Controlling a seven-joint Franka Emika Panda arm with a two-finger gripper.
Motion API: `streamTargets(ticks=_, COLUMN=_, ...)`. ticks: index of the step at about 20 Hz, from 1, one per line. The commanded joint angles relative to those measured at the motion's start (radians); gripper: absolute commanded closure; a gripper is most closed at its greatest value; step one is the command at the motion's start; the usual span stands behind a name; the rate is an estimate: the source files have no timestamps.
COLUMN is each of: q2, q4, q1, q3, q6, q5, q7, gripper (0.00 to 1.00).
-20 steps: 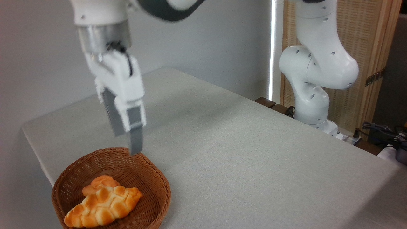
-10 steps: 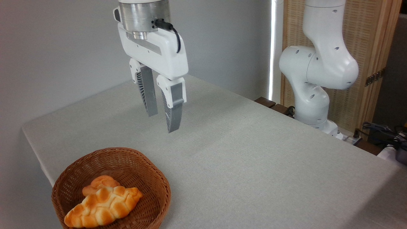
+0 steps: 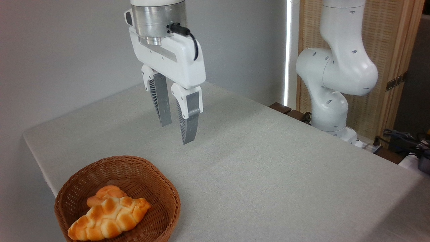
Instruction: Put bread into the basket
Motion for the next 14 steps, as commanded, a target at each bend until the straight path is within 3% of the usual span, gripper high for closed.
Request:
streamTargets(ticks=1, q2=0.014, q4=0.023, q1=0.013, q3=-0.031, q6=-0.063, q5=-0.012, q7=-0.009, gripper=0.0)
streamTargets(ticks=5, q2=0.052, q4=0.111, q1=0.013, q3=-0.025, q6=-0.132, q5=-0.012, q7=-0.009, gripper=0.0)
streamTargets(ticks=14, q2=0.054, q4=0.113, q1=0.013, q3=-0.016, q6=-0.135, q5=-0.005, q7=0.004, gripper=0.0)
